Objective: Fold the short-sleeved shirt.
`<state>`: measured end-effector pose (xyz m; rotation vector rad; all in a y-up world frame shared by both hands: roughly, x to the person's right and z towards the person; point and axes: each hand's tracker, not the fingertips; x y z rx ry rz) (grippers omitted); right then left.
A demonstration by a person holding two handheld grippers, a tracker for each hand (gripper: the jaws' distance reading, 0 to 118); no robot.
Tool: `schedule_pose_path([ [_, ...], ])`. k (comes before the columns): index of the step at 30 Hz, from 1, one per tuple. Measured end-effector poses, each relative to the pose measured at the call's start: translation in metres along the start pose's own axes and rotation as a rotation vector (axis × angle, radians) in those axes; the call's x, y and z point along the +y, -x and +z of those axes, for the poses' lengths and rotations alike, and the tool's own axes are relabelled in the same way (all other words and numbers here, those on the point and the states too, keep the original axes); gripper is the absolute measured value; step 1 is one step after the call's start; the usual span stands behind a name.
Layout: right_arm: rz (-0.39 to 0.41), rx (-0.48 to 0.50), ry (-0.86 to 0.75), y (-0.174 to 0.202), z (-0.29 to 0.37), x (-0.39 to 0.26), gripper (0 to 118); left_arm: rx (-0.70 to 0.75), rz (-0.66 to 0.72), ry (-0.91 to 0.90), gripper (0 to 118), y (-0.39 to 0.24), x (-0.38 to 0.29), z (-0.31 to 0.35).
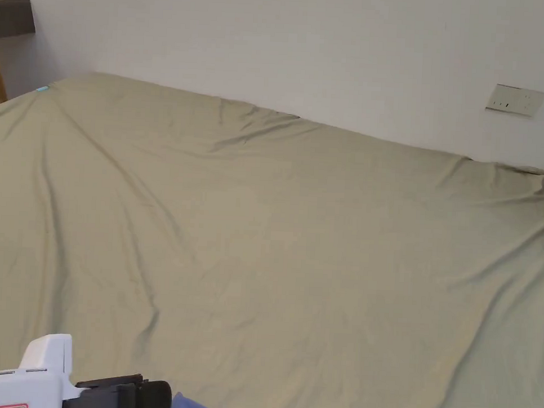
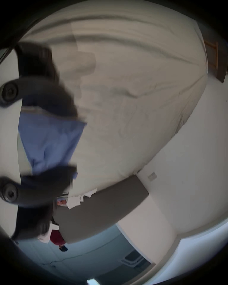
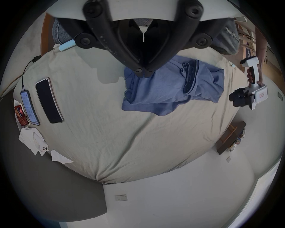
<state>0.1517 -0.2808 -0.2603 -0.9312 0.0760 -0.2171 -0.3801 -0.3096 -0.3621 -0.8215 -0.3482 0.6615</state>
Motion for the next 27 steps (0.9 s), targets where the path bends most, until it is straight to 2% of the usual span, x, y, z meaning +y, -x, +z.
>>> schedule_pose_path([
  [1,0.007,-0.002,0.000,0.002,-0.001,0.001,1,-0.001,-0.019,0.040,106,0.003,0.001,-0.005],
  [6,0.020,-0.001,0.006,0.009,0.000,0.008,1,-0.173,-0.002,0.217,105,0.011,-0.004,-0.035],
  [9,0.035,0.000,0.003,0.014,0.002,0.011,1,-0.168,0.042,0.299,105,0.021,-0.009,-0.059],
  [12,0.050,0.013,0.001,0.018,0.005,0.014,1,-0.135,0.032,0.325,105,0.035,-0.012,-0.077],
  [14,0.053,0.022,0.001,0.020,0.006,0.015,1,-0.241,0.040,0.288,105,0.036,-0.011,-0.074],
  [15,0.053,0.026,0.000,0.021,0.006,0.016,1,-0.270,0.086,0.299,104,0.040,-0.010,-0.076],
  [18,0.050,0.033,-0.002,0.023,0.004,0.017,1,-0.323,0.233,0.355,88,0.045,-0.018,-0.094],
  [19,0.051,0.034,-0.004,0.024,0.004,0.017,2,-0.329,0.222,0.360,74,0.044,-0.022,-0.098],
  [20,0.052,0.036,-0.003,0.025,0.003,0.017,2,-0.301,0.194,0.372,42,0.041,-0.025,-0.102],
  [21,0.054,0.039,0.001,0.025,0.003,0.016,2,-0.209,0.142,0.385,25,0.039,-0.028,-0.105],
  [22,0.056,0.043,0.005,0.026,0.003,0.016,2,-0.151,0.102,0.386,23,0.037,-0.029,-0.107],
  [23,0.060,0.045,0.010,0.026,0.003,0.016,2,-0.250,0.160,0.359,22,0.038,-0.029,-0.101],
  [24,0.066,0.044,0.014,0.026,0.002,0.016,2,-0.234,0.198,0.354,21,0.038,-0.026,-0.096],
  [27,0.074,0.031,0.010,0.026,0.004,0.017,2,-0.192,0.165,0.322,18,0.033,-0.021,-0.074],
])
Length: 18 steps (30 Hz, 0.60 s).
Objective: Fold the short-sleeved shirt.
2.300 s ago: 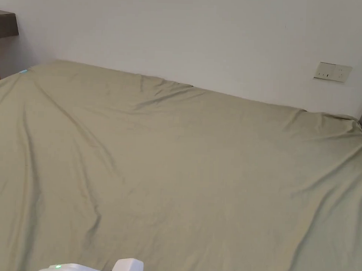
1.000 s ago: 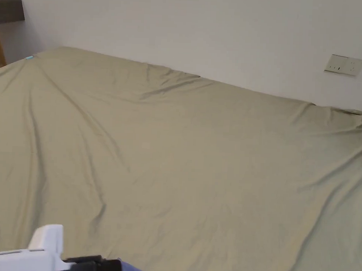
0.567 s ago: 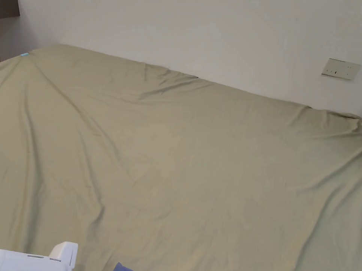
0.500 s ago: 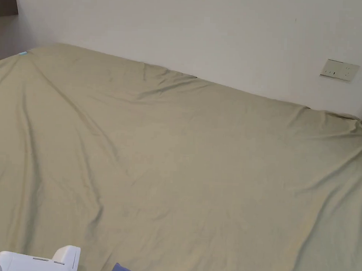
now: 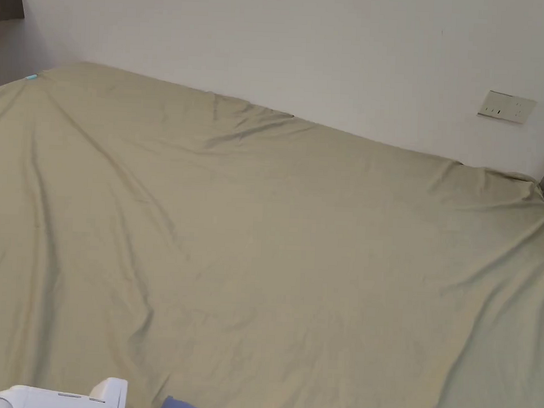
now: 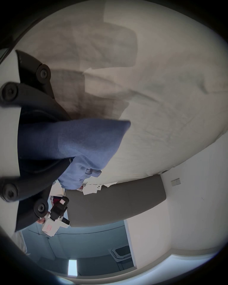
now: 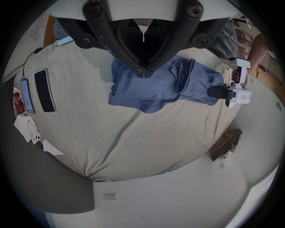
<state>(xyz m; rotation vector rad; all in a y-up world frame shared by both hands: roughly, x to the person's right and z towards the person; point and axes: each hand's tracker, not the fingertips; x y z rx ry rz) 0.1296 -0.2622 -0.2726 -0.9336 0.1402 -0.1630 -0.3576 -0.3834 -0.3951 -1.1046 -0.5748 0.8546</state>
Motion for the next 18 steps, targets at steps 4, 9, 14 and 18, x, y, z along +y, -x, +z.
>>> schedule_pose_path([
  [4,-0.010,-0.003,-0.016,-0.001,0.005,0.001,2,0.065,0.094,-0.032,17,-0.004,0.002,0.039],
  [9,-0.009,-0.002,-0.024,-0.002,0.006,-0.001,2,0.222,0.074,-0.196,17,-0.010,0.002,0.110],
  [14,-0.014,0.014,-0.023,-0.003,0.004,-0.004,2,0.428,0.039,-0.217,17,-0.041,0.000,0.137],
  [18,-0.021,0.025,-0.023,-0.004,0.002,-0.007,2,0.347,0.016,-0.190,17,-0.073,-0.009,0.106],
])
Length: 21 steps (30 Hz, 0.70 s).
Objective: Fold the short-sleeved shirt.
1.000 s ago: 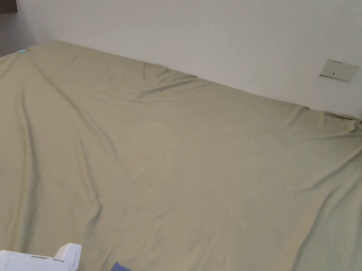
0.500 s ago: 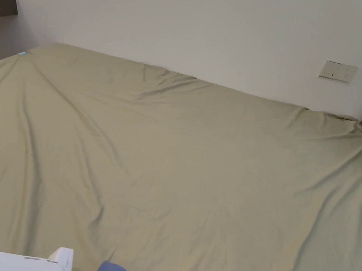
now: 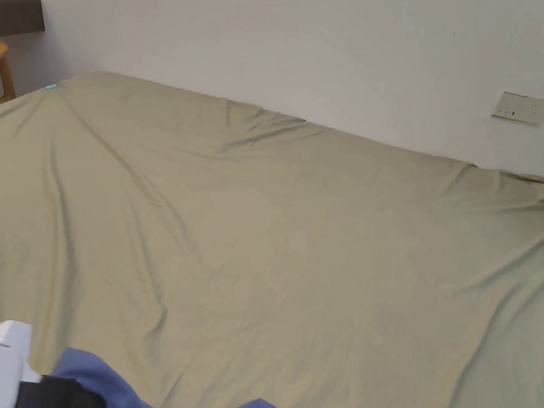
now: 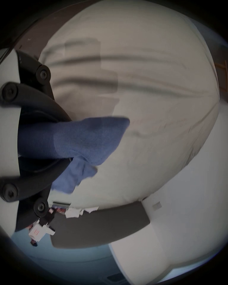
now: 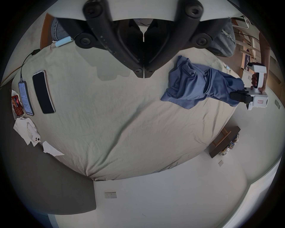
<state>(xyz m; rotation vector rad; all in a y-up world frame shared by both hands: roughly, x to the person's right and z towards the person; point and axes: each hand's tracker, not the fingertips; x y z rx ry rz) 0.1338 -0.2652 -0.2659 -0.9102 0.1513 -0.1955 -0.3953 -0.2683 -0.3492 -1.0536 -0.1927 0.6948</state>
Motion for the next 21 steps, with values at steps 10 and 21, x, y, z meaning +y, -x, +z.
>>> schedule_pose_path([
  [10,-0.057,-0.003,-0.038,-0.014,0.017,-0.009,2,-0.195,-0.140,0.236,17,-0.109,-0.031,-0.112],
  [21,-0.132,-0.064,-0.036,-0.041,0.023,-0.024,2,-0.474,-0.169,0.327,85,-0.137,-0.051,-0.130],
])
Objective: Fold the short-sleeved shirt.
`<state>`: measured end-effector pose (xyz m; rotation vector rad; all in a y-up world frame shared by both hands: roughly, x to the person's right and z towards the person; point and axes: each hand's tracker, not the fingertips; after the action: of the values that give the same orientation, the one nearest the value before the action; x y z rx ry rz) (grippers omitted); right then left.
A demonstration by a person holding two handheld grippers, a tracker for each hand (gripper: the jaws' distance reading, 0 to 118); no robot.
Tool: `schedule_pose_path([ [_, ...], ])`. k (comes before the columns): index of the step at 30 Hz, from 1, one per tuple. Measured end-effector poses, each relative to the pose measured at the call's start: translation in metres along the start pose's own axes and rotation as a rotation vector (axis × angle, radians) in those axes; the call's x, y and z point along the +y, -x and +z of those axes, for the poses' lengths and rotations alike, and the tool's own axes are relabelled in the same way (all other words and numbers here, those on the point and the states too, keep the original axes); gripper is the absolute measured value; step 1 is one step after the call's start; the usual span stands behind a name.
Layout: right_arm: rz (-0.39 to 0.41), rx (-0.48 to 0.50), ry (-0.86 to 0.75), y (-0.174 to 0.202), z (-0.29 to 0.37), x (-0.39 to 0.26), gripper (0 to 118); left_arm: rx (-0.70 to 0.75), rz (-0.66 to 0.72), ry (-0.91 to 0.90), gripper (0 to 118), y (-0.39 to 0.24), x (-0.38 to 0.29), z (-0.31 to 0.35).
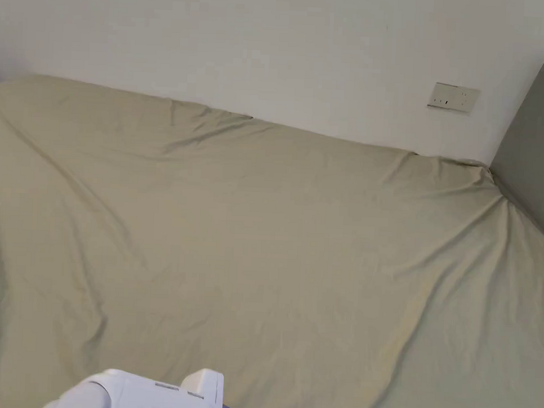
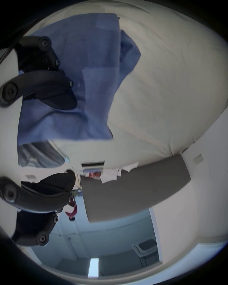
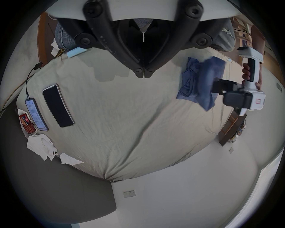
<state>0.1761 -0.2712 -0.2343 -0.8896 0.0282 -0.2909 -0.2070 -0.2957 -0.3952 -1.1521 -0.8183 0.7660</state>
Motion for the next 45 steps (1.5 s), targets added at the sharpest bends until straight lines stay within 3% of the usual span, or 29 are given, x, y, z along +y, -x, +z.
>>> schedule_pose_path([
  [2,0.000,0.001,0.006,0.001,-0.002,-0.001,2,0.007,0.003,-0.043,79,-0.002,0.002,0.012],
  [3,0.002,0.006,0.009,0.002,-0.003,-0.002,2,0.048,-0.004,-0.076,67,0.001,0.002,0.018],
  [4,0.002,0.011,0.011,0.003,-0.004,-0.002,2,0.093,-0.014,-0.090,49,0.005,0.002,0.023],
  [5,0.002,0.018,0.014,0.004,-0.005,-0.002,2,0.146,-0.023,-0.097,17,0.007,0.002,0.023],
  [6,0.003,0.025,0.018,0.004,-0.007,-0.003,2,0.198,-0.013,-0.093,0,0.015,0.000,0.023],
  [8,0.008,0.032,0.022,0.006,-0.010,-0.002,2,0.242,0.051,-0.062,0,0.031,-0.004,0.022],
  [13,0.018,0.052,0.037,0.012,-0.017,0.000,2,0.079,0.116,-0.021,0,0.054,-0.015,-0.007],
  [17,0.030,0.059,0.047,0.017,-0.019,-0.001,2,0.081,0.132,-0.038,0,0.064,-0.011,-0.043],
  [25,0.029,0.123,0.046,0.034,-0.030,0.010,2,0.094,0.035,0.000,0,0.041,-0.009,-0.075],
  [29,0.067,0.299,-0.008,0.072,-0.041,0.030,1,-0.036,-0.053,-0.150,0,0.010,-0.021,-0.013],
  [33,0.131,0.477,0.029,0.124,-0.076,0.037,1,0.098,-0.159,-0.355,0,0.008,-0.036,0.075],
  [36,0.177,0.504,0.118,0.155,-0.115,0.030,1,0.243,-0.144,-0.439,0,0.025,-0.047,0.116],
  [39,0.136,0.456,0.200,0.164,-0.151,0.020,1,0.238,-0.063,-0.488,0,0.051,-0.056,0.138],
  [40,0.126,0.415,0.226,0.163,-0.160,0.018,1,0.218,-0.063,-0.491,3,0.056,-0.059,0.142],
  [41,0.122,0.367,0.240,0.162,-0.168,0.015,1,0.214,-0.068,-0.495,15,0.061,-0.063,0.143],
  [42,0.098,0.374,0.249,0.157,-0.175,0.011,1,0.216,-0.070,-0.505,34,0.064,-0.065,0.142],
  [44,0.027,0.404,0.253,0.152,-0.180,0.009,1,0.229,-0.072,-0.495,85,0.069,-0.065,0.137],
  [45,0.041,0.402,0.249,0.153,-0.180,0.009,1,0.226,-0.078,-0.481,96,0.067,-0.065,0.131],
])
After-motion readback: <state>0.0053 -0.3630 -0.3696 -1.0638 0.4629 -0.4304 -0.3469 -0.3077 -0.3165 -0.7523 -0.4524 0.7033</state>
